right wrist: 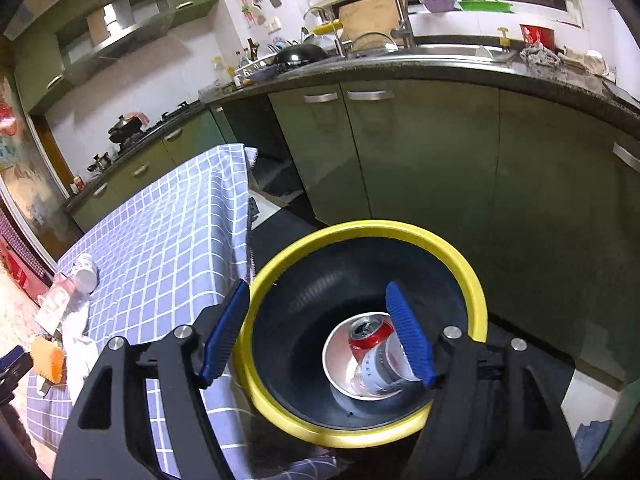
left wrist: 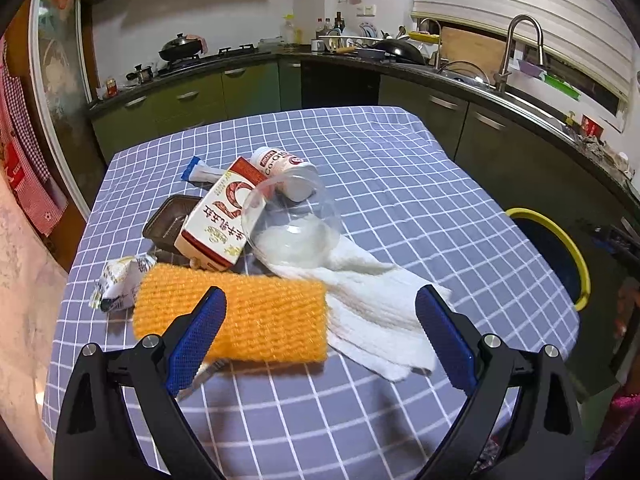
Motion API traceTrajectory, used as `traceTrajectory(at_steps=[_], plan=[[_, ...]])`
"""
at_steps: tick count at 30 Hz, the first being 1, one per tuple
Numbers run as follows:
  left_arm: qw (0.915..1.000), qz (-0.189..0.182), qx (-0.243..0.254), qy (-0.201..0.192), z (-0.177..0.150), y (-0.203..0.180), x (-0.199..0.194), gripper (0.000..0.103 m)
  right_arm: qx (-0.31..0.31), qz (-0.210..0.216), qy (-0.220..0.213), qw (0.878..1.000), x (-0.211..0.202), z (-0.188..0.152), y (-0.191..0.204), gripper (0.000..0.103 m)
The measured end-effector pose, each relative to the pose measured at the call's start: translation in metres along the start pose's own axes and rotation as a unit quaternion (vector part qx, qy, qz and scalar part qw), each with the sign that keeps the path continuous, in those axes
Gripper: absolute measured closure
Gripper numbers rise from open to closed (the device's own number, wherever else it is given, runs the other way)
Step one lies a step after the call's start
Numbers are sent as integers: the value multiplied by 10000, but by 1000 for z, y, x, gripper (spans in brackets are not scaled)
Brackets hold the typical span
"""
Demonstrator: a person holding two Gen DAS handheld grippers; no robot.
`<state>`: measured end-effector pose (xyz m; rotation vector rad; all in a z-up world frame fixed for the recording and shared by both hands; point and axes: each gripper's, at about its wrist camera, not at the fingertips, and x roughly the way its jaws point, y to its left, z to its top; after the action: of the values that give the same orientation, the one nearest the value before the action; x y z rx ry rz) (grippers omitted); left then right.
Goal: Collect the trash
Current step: 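Carry the water bottle over the bin and open the right tool, then grasp the clear plastic cup by its rim with the left tool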
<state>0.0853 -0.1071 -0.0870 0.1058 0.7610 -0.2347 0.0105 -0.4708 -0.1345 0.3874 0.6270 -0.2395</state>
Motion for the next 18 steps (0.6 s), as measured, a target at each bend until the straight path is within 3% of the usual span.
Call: traceTrajectory(at_steps=[6, 18], plan=[[9991, -387, -81, 173, 11, 1, 30, 9, -41, 150, 5, 9999, -4, 0, 10, 35], [9989, -353, -168, 259, 46, -10, 74, 38, -232, 514, 136, 9983, 2, -6, 34, 34]])
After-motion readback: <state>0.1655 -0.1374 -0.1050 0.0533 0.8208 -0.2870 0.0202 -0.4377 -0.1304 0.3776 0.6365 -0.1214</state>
